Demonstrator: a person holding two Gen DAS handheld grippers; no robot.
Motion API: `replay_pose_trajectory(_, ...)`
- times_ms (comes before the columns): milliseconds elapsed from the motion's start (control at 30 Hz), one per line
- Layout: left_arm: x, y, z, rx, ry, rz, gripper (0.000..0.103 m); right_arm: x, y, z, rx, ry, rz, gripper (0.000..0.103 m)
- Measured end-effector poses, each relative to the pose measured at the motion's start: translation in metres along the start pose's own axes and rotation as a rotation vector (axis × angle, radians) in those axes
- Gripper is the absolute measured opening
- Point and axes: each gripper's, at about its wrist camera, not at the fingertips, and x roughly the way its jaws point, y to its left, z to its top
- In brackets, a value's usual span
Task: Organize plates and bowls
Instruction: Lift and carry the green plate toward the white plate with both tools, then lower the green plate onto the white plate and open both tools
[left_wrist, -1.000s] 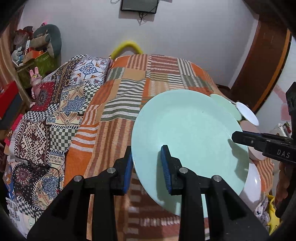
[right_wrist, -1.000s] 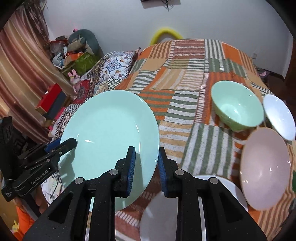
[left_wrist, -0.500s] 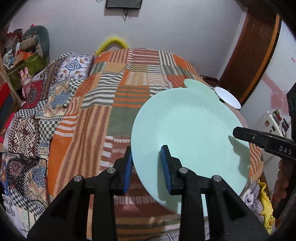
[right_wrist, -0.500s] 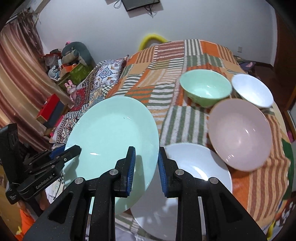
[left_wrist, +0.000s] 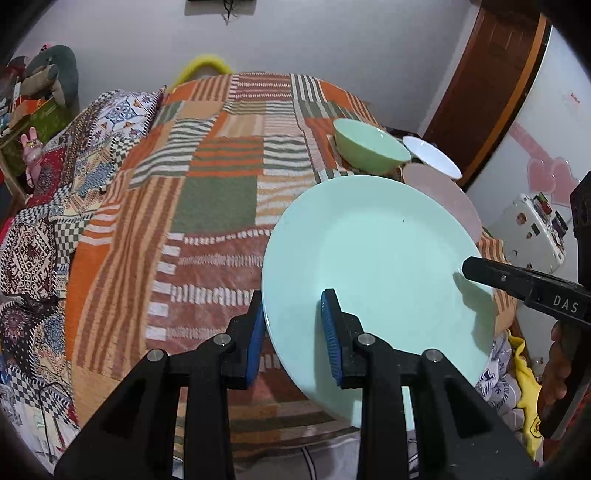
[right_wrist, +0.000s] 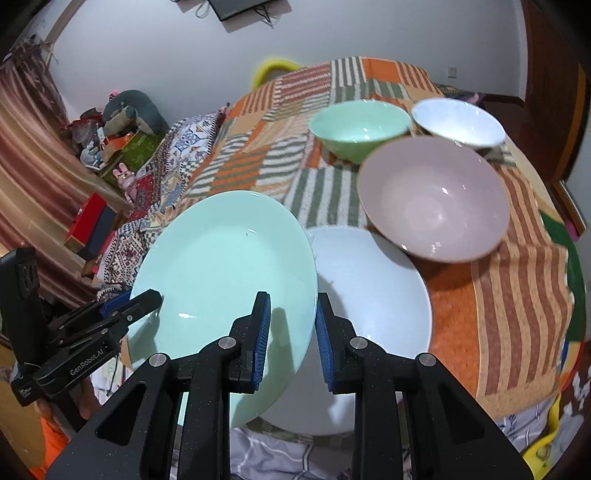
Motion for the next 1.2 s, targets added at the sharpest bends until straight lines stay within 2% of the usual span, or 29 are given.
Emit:
replay_pose_trajectory(467, 0.043, -0.022, -0.014, 0.037, 0.104, -0.031, 0.03, 0.002, -0.031, -0.025, 0.083, 0.046, -0.044, 0.022)
replay_pose_trajectory(933, 0.07, -0.039, -0.004, 0.07, 0.137, -0.032, 0.03, -0.002, -0.052, -0.034, 0.136, 0.041, -0.08, 0.022)
replay_pose_trajectory(1200, 0.078, -0.045, 0.005, 0.087, 0.13, -0.024, 0.03, -0.004, -0.06, -0.033, 0.152, 0.041, -0.087, 0.022)
